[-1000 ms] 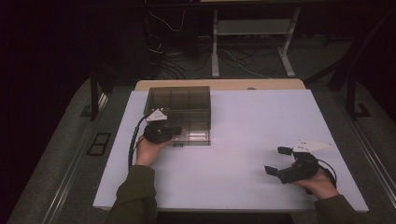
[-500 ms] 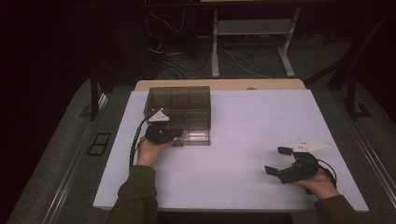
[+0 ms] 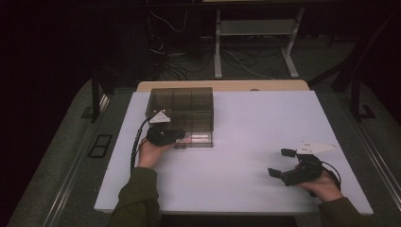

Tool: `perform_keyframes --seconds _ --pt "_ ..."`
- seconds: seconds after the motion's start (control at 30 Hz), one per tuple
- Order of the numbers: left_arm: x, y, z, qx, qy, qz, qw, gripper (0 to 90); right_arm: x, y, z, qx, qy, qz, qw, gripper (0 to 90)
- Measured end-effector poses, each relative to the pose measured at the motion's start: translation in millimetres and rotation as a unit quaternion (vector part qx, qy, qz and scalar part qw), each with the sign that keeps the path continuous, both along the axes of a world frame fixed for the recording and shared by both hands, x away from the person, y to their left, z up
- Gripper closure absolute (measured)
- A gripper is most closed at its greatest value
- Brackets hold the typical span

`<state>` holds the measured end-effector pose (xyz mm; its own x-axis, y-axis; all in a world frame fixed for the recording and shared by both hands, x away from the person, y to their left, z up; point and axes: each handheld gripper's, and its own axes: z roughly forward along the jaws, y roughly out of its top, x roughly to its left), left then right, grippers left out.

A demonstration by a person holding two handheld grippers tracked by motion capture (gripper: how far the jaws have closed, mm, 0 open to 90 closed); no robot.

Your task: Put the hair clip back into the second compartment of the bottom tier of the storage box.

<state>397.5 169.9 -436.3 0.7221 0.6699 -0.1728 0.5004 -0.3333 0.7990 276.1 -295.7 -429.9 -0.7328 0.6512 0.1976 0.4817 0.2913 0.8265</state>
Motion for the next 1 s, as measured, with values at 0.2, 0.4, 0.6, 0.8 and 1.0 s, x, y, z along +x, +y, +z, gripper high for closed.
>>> perform_keyframes --seconds 0.2,0.4,0.6,0.8,1.0 --pt "-1.5 -0.8 2.9 0.002 -0.005 -0.003 1.0000 71.1 -0.1 0.3 -0.4 -0.002 0.000 0.003 1.0000 0.2" --pt "-5.2 0.1 8.5 -0.005 -0.013 -0.004 0.9999 64.2 0.5 0.0 -0.4 -0.001 -0.001 0.003 1.0000 0.2" --pt "-10.6 1.8 14.5 -0.006 -0.020 -0.009 0.9997 56.7 1.2 1.3 -0.3 -0.006 -0.004 0.003 1.0000 0.2" --pt "-16.5 1.9 19.1 -0.005 -0.023 -0.015 0.9996 49.6 2.1 0.0 -1.5 -0.009 -0.006 0.005 0.9999 0.2" --pt "-22.3 0.1 20.0 0.000 -0.022 -0.024 0.9995 44.0 4.2 0.6 -2.7 -0.009 -0.005 0.007 0.9999 0.2"
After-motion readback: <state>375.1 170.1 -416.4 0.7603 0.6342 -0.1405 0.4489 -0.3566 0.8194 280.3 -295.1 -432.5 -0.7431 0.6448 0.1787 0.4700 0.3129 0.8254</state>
